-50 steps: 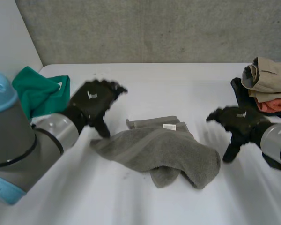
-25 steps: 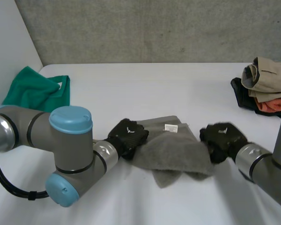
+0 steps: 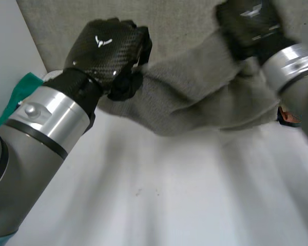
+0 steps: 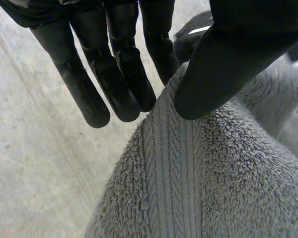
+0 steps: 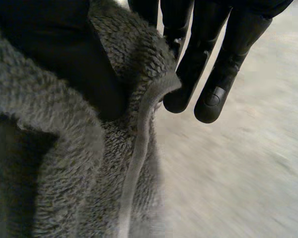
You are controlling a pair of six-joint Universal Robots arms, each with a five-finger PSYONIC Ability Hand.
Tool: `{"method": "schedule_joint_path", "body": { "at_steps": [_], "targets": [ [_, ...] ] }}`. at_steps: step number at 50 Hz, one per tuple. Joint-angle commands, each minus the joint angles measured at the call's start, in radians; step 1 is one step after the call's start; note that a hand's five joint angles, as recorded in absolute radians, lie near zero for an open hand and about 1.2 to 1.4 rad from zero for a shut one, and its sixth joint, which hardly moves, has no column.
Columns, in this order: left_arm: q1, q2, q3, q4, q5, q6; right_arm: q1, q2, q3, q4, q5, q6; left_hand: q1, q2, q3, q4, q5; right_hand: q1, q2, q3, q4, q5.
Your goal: Fold the laundry.
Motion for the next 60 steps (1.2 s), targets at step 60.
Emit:
{"method": "schedule_joint_path", "body": {
  "at_steps": [60],
  "targets": [
    [0.204,-0.045,0.087,-0.072,-0.011,0.01,-0.242,0.506,-0.251,0.384,-0.135,0.001,0.262,0.202,0.208,0.201,0.245,0.456,0.26,0.239,0.233,0.265]
  ]
}}
